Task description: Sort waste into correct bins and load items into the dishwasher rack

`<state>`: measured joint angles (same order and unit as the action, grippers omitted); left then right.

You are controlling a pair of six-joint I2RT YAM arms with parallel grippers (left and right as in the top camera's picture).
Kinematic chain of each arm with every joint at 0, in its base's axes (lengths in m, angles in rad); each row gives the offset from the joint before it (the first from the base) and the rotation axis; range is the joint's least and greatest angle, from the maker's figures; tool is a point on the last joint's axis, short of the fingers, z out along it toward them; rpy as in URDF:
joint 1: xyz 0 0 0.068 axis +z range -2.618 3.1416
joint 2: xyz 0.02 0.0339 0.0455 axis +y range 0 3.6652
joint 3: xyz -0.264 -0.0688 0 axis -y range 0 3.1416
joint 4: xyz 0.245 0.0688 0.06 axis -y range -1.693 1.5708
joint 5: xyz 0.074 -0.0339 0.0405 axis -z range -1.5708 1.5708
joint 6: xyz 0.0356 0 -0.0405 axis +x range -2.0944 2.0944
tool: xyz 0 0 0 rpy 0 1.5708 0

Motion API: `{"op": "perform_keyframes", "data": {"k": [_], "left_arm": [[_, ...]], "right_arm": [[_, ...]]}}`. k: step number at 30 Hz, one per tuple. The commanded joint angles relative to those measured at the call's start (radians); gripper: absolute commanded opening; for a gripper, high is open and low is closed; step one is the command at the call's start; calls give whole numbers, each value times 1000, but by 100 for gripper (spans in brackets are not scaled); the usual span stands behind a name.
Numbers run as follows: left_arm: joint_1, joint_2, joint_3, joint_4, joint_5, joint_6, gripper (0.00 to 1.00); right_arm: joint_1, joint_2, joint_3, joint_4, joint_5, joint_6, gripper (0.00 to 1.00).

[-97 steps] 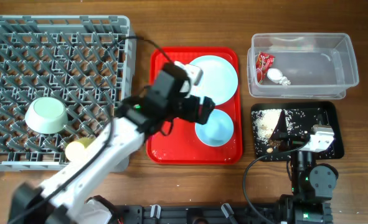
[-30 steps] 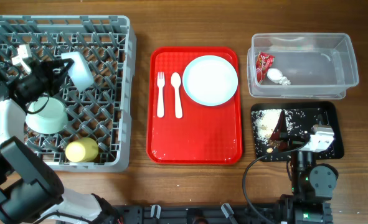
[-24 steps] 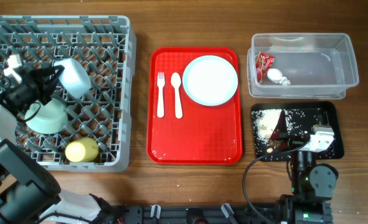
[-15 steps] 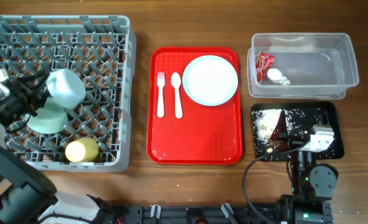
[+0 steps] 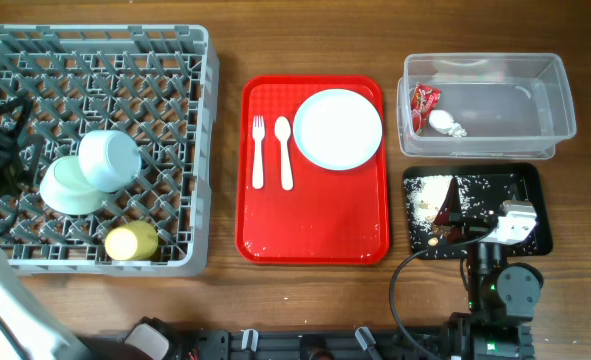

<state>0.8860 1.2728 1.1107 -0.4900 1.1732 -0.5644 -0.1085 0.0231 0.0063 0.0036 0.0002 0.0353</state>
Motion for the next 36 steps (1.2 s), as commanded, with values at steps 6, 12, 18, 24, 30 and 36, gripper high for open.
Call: {"op": "perform_keyframes", "data": {"k": [6, 12, 18, 24, 30, 36], "left_arm": [[-885, -237, -1, -282, -739, 296, 92], [-1440, 160, 0, -195, -1368, 23, 74], [-1418, 494, 4, -67, -1373, -109, 54], [-1328, 591, 4, 1, -1334, -109, 52], [-1327, 653, 4, 69, -1275, 38, 42], [-1327, 657, 4, 60, -1275, 63, 7]], "right_arm": [[-3, -2, -1, 3, -2, -8, 100], [-3, -2, -1, 3, -2, -8, 100], [-3, -2, -1, 3, -2, -8, 100], [-3, -2, -1, 3, -2, -8, 100], [-3, -2, -1, 3, -2, -9, 100], [-3, -2, -1, 3, -2, -8, 100]]}}
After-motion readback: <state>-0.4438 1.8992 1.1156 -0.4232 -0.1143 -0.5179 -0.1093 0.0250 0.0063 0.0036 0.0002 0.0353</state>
